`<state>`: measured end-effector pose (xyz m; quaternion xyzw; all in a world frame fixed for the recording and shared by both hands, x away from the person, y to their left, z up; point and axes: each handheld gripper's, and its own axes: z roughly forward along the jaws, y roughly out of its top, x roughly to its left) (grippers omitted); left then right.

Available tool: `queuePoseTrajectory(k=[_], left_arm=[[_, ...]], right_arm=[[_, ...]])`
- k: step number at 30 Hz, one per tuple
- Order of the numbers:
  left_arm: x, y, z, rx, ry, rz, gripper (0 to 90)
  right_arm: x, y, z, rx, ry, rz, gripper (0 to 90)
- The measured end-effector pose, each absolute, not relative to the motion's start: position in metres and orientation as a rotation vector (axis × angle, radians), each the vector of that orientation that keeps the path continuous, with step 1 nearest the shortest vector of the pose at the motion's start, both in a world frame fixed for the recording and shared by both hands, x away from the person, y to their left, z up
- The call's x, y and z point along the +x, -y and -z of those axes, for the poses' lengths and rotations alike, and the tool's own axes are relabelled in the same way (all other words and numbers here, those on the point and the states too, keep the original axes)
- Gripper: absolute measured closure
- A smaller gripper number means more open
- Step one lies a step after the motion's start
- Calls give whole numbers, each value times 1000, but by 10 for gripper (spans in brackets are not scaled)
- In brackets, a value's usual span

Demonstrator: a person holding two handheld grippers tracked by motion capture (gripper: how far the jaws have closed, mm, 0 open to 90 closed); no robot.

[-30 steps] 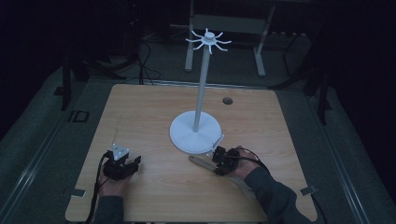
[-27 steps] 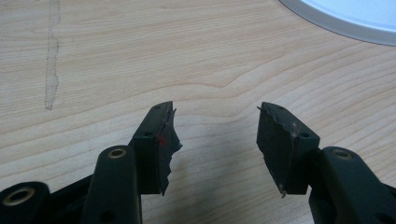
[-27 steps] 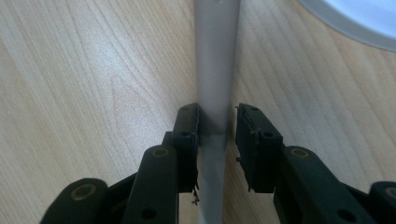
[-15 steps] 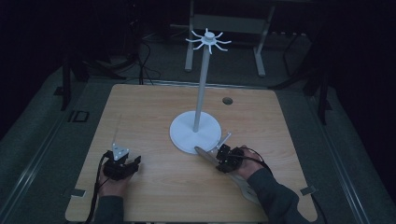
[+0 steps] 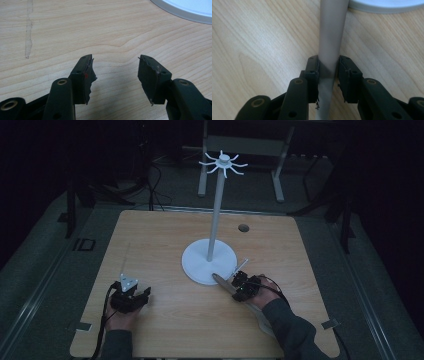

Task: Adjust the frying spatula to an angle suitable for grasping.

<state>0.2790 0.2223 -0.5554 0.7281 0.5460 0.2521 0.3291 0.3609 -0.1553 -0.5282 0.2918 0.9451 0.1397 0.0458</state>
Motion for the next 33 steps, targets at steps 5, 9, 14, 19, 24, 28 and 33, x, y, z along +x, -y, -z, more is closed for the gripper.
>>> queuePoseTrajectory(k=[5, 9, 14, 19, 24, 28, 33], left_arm=[[279, -222, 555, 1907, -1428, -660, 461], [279, -222, 555, 1907, -1429, -662, 462], [279, -222, 556, 1905, -1430, -662, 461], [279, -223, 556, 1905, -1432, -663, 462], [280, -224, 556, 1903, -1433, -664, 461], [279, -223, 555, 1902, -1431, -668, 461], [279, -223, 555, 1900, -1429, -673, 461]], right_arm=[[361, 153, 528, 894, -2882, -406, 714], [361, 152, 528, 901, -2881, -401, 720], [359, 154, 528, 910, -2863, -421, 742], [356, 156, 528, 921, -2844, -446, 745], [352, 159, 523, 909, -2826, -484, 745], [351, 164, 518, 918, -2803, -521, 746], [347, 165, 514, 913, -2766, -542, 746]])
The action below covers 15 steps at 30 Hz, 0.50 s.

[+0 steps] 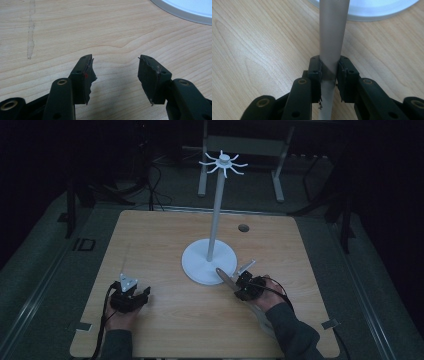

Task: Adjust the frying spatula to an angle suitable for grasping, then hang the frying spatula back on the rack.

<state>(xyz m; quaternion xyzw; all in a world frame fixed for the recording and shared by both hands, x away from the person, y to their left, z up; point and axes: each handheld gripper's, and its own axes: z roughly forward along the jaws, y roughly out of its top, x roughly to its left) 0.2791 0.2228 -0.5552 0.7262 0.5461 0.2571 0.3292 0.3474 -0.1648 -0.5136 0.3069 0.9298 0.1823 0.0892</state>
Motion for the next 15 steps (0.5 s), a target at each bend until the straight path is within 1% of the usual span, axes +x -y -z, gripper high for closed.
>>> queuePoseTrajectory(k=[9, 15], left_arm=[[279, -222, 555, 1902, -1431, -676, 461], [279, -223, 555, 1900, -1431, -680, 461]], right_arm=[[344, 173, 503, 920, -2707, -642, 746], [340, 179, 490, 911, -2643, -746, 747]])
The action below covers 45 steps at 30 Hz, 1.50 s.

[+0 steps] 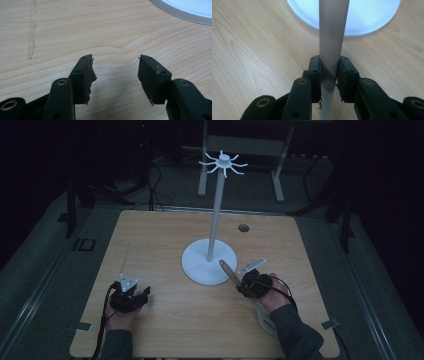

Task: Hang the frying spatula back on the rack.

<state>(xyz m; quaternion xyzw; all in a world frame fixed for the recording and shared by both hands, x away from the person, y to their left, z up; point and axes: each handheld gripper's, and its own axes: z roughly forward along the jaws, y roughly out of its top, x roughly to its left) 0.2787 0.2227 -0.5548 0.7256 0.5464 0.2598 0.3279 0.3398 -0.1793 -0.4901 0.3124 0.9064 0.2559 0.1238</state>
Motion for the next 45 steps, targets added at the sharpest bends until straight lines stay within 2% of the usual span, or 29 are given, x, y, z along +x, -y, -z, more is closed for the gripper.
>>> queuePoseTrajectory(k=[25, 45], left_arm=[[278, -223, 555, 1897, -1442, -695, 460], [278, -224, 554, 1886, -1441, -701, 458]], right_arm=[[332, 206, 447, 949, -2289, -1141, 746], [330, 200, 427, 927, -2181, -1290, 746]])
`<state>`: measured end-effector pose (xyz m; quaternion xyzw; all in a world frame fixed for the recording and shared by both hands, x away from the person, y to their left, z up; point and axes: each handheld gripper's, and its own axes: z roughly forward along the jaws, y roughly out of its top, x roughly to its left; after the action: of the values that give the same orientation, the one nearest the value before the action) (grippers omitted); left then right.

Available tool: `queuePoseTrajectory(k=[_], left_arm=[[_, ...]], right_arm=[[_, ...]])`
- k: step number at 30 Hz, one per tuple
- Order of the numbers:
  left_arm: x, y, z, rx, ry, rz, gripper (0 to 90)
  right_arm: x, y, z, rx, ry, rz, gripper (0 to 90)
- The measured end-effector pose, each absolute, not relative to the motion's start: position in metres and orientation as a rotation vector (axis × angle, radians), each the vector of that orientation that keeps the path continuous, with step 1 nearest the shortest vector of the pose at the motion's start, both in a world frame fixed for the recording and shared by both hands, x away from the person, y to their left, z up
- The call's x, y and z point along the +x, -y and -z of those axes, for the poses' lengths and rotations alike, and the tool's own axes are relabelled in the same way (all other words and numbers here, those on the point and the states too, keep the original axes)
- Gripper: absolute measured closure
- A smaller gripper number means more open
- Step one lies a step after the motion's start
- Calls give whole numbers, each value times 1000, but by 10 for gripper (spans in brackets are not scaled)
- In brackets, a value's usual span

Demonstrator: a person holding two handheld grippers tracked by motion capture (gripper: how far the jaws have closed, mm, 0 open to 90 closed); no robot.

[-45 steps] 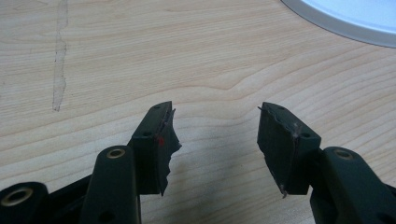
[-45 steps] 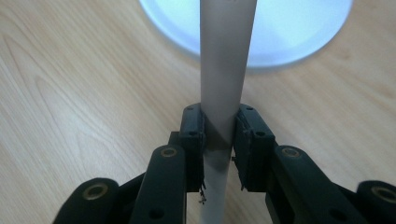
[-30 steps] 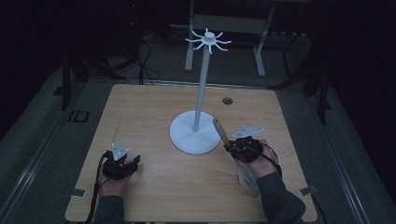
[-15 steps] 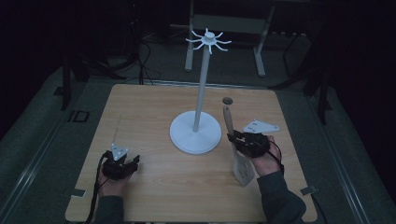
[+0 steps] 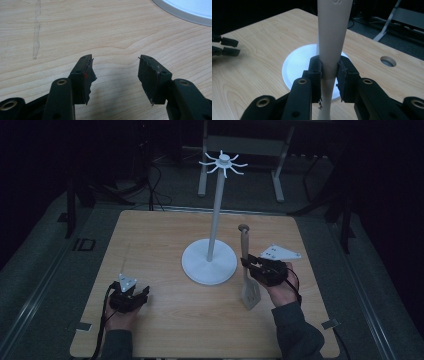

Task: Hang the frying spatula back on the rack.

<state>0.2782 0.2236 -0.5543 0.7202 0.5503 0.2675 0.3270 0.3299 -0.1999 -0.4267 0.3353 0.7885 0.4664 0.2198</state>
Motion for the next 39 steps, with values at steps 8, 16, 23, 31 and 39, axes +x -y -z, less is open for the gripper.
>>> queuePoseTrajectory(k=[8, 16, 23, 31, 39], left_arm=[[278, -224, 554, 1882, -1442, -702, 458], [278, -224, 554, 1885, -1442, -701, 458], [278, -224, 554, 1880, -1446, -702, 458], [278, -224, 554, 1871, -1448, -706, 458], [278, -224, 554, 1877, -1447, -701, 454]], right_arm=[[331, 196, 418, 919, -2159, -1323, 746], [335, 190, 410, 905, -2144, -1347, 746], [338, 186, 404, 904, -2129, -1373, 746], [342, 185, 397, 892, -2125, -1361, 746], [347, 184, 392, 908, -2113, -1384, 745]])
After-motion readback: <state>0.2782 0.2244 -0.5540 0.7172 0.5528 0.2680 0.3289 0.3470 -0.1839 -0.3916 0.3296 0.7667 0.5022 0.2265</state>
